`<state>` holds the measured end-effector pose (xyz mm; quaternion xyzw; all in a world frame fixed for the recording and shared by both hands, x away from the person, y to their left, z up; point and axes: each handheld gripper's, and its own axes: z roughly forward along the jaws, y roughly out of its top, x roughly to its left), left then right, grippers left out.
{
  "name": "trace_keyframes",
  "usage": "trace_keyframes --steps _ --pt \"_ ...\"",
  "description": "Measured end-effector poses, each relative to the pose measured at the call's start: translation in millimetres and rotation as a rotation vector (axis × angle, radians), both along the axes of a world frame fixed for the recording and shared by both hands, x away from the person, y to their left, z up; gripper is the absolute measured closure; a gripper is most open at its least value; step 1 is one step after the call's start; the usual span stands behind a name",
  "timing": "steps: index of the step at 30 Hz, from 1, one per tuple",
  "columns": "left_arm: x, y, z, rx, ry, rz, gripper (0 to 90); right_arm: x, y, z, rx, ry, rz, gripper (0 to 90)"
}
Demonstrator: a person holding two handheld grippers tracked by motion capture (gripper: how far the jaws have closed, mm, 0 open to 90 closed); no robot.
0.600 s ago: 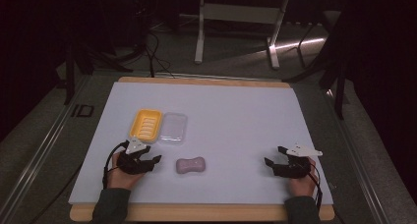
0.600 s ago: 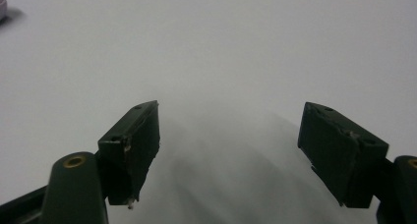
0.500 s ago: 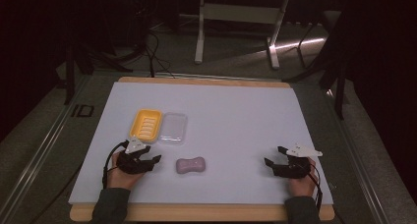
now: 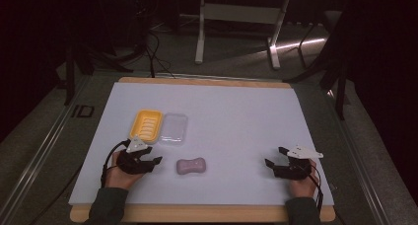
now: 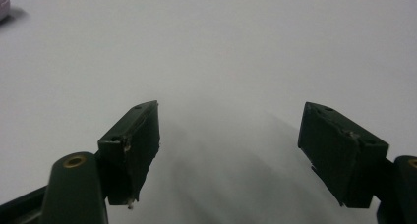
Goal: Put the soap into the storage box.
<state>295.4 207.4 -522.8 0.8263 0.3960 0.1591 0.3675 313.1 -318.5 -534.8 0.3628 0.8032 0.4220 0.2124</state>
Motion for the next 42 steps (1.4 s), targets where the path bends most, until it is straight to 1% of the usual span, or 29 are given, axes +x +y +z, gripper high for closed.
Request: trace_keyframes --steps 3,7,10,15,16,17,22,27,35,41,42 --pt "0.0 0.7 3.1 0.001 -0.001 -0.007 44.3 0.0 0.2 0.0 -0.001 0.0 -0.001 23.4" --pt "1.5 1.7 10.1 0.035 0.003 -0.039 46.2 -0.1 0.5 -0.1 -0.004 -0.001 -0.006 23.3" --pt "2.4 2.0 13.8 0.038 0.005 -0.052 47.0 -0.1 0.4 -0.1 -0.005 -0.002 -0.01 23.3" --pt "4.0 -0.2 17.7 0.058 0.008 -0.072 47.2 -0.2 0.0 0.1 -0.005 -0.002 -0.011 23.3" --pt "5.2 -2.8 19.3 0.076 0.009 -0.088 47.2 -0.2 -0.1 0.1 -0.004 -0.002 -0.011 23.3" --pt "5.9 -3.8 20.0 0.083 0.009 -0.096 47.0 -0.3 -0.1 0.1 -0.003 -0.002 -0.011 23.3" --pt "8.5 -7.2 23.9 0.088 0.014 -0.121 47.1 -0.3 -0.1 0.1 -0.003 -0.002 -0.01 23.3" --pt "10.6 -11.8 28.2 0.113 0.018 -0.156 47.4 -0.4 -0.2 0.2 0.001 0.0 -0.011 23.3" --pt "14.7 -15.5 34.1 0.111 0.021 -0.177 47.9 -0.5 -0.5 0.3 0.002 -0.003 -0.011 23.3" --pt "17.1 -19.4 38.0 0.123 0.026 -0.187 47.5 -0.3 -0.7 0.3 0.004 -0.003 -0.01 23.2" --pt "17.6 -20.0 38.7 0.13 0.025 -0.192 47.4 -0.3 -0.8 0.3 0.005 -0.003 -0.01 23.2"
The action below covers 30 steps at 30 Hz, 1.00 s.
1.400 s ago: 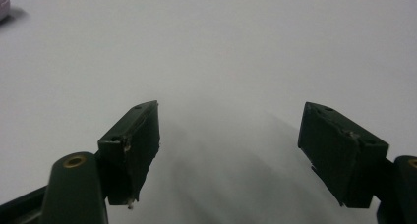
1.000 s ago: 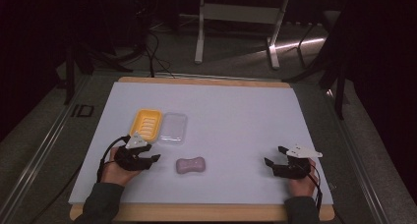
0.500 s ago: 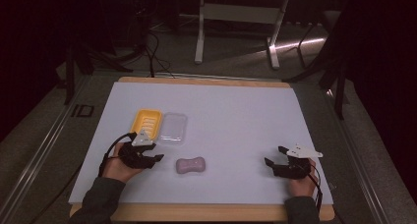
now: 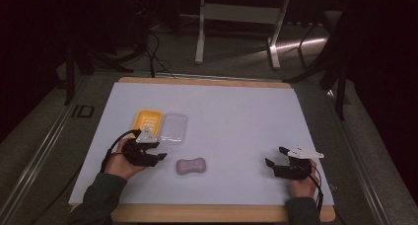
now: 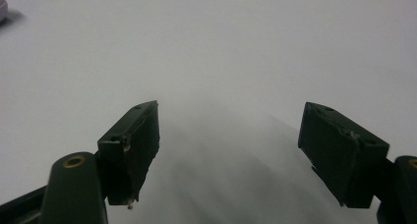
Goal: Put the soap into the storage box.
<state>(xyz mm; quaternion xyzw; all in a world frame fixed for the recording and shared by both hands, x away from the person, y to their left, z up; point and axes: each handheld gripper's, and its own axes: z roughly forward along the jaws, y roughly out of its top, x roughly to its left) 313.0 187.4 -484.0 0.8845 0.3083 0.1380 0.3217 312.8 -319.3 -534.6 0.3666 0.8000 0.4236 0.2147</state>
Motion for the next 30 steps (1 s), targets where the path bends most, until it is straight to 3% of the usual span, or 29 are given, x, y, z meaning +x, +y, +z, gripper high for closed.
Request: trace_keyframes --steps 30 --pt "12.1 -24.0 18.7 0.082 0.019 -0.129 46.5 -0.1 -0.7 0.1 0.009 0.003 -0.002 22.6"
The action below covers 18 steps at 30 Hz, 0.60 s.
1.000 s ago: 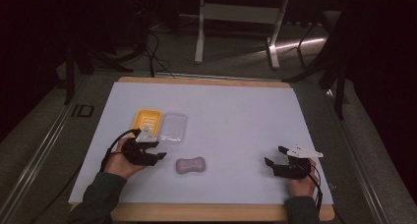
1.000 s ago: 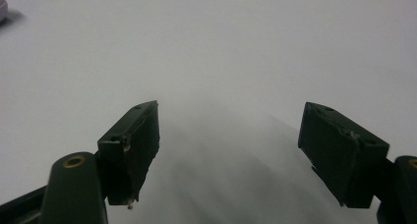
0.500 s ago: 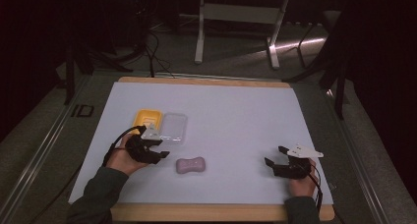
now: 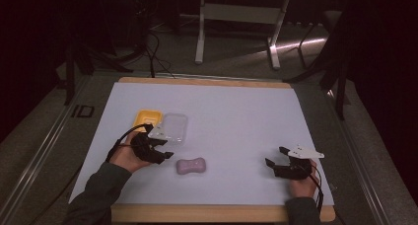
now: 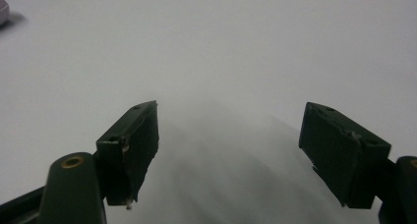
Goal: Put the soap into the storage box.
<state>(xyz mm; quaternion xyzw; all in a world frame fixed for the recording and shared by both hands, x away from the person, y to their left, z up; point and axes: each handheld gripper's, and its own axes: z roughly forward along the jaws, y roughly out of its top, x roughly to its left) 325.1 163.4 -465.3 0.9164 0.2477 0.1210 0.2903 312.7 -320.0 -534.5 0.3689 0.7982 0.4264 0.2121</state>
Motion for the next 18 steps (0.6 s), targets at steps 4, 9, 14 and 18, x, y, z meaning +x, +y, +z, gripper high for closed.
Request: trace_keyframes --steps 4,9,14,18 --pt "1.2 -2.5 1.8 0.007 0.003 -0.011 45.9 -0.1 -0.2 0.0 0.002 -0.002 0.001 22.5" --pt "2.1 -6.9 4.6 0.032 0.007 -0.041 46.1 -0.3 0.0 0.0 0.001 -0.001 0.001 22.5" --pt "3.3 -13.6 7.3 0.055 0.008 -0.067 46.0 -0.1 0.3 -0.1 -0.003 -0.004 0.003 22.5" --pt "4.7 -18.3 9.6 0.066 0.009 -0.084 45.3 -0.4 0.0 0.0 0.0 -0.002 0.001 22.5"
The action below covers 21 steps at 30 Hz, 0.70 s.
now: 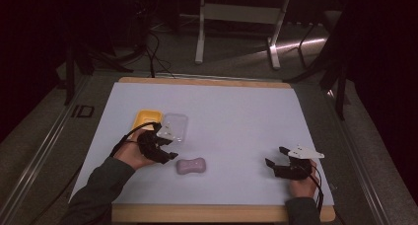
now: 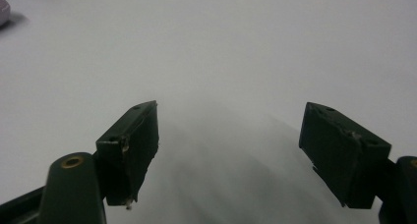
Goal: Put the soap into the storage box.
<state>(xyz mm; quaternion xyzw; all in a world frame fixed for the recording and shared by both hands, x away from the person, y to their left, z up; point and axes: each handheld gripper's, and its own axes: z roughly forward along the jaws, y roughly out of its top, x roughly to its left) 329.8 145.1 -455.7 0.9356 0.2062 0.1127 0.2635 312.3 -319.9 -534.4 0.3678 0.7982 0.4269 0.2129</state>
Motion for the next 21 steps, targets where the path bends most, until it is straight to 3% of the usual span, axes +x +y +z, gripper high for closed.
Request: trace_keyframes --steps 21 --pt "4.5 -19.0 6.2 0.05 0.01 -0.054 43.9 0.0 -0.6 0.1 0.004 -0.001 0.001 22.4"
